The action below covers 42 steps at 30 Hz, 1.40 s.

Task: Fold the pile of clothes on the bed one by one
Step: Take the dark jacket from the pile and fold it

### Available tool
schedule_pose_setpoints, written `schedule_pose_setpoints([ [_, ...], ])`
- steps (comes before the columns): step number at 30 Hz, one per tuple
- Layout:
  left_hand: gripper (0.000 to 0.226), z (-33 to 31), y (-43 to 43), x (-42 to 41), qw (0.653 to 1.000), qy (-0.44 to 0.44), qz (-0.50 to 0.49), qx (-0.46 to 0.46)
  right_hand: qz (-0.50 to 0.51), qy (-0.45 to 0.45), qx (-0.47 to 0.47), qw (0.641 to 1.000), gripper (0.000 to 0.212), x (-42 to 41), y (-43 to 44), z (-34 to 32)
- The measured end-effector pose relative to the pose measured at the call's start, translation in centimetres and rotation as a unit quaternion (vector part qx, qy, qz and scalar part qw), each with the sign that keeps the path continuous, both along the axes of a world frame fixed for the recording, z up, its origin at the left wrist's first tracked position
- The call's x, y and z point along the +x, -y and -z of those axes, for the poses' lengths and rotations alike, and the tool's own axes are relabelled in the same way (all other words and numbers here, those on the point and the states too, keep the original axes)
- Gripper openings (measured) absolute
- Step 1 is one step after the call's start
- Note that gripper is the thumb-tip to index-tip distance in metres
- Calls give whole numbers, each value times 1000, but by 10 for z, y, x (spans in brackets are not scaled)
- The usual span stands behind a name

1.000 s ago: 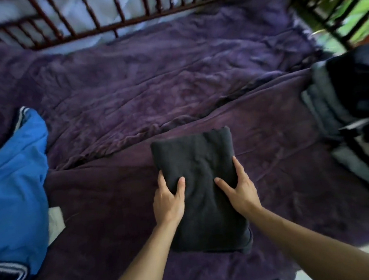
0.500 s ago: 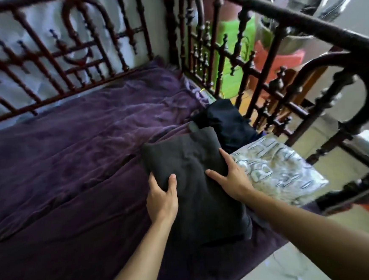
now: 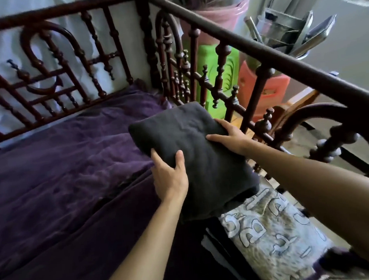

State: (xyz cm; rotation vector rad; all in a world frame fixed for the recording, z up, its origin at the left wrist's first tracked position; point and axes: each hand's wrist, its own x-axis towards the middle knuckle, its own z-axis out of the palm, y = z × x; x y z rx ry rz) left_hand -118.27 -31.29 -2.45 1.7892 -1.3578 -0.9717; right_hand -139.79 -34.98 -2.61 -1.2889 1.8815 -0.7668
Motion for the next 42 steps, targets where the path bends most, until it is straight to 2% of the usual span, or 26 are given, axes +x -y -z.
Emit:
schedule_pose_setpoints([
  [2,80,31,14,-28,999,-12,38,20,13,-50,30,998,76,-29,20,26],
  [4,82,66,23,-52,992,5,98,78,16,-129,70,989,73,-57,32,53],
  [7,80,117,29,-78,965,59,194,168,-39,-271,105,956,66,-75,31,92],
  [8,79,130,30,-81,958,103,211,165,-69,-307,101,944,64,-72,26,106],
  [11,81,163,35,-75,928,293,227,35,-104,-374,103,916,64,-53,3,147],
  [13,83,184,36,-66,907,331,260,-9,-94,-399,104,906,67,-45,-8,167],
  [15,83,198,33,-60,906,320,278,2,-93,-418,104,898,68,-43,-13,181],
  [18,81,198,32,-61,906,309,287,33,-104,-420,111,895,69,-43,-14,184],
  [23,76,165,28,-44,877,316,342,121,-130,-420,160,884,65,-35,-24,160],
  [27,46,129,-5,-7,844,344,369,181,-141,-405,175,886,53,-19,-49,126],
  [32,39,88,-72,57,873,329,287,216,-217,-422,80,877,36,26,-90,80],
  [37,43,47,-153,135,893,334,180,240,-320,-347,7,882,31,117,-135,52],
  [42,43,0,-238,222,909,323,72,253,-463,-312,-33,829,31,225,-179,24],
])
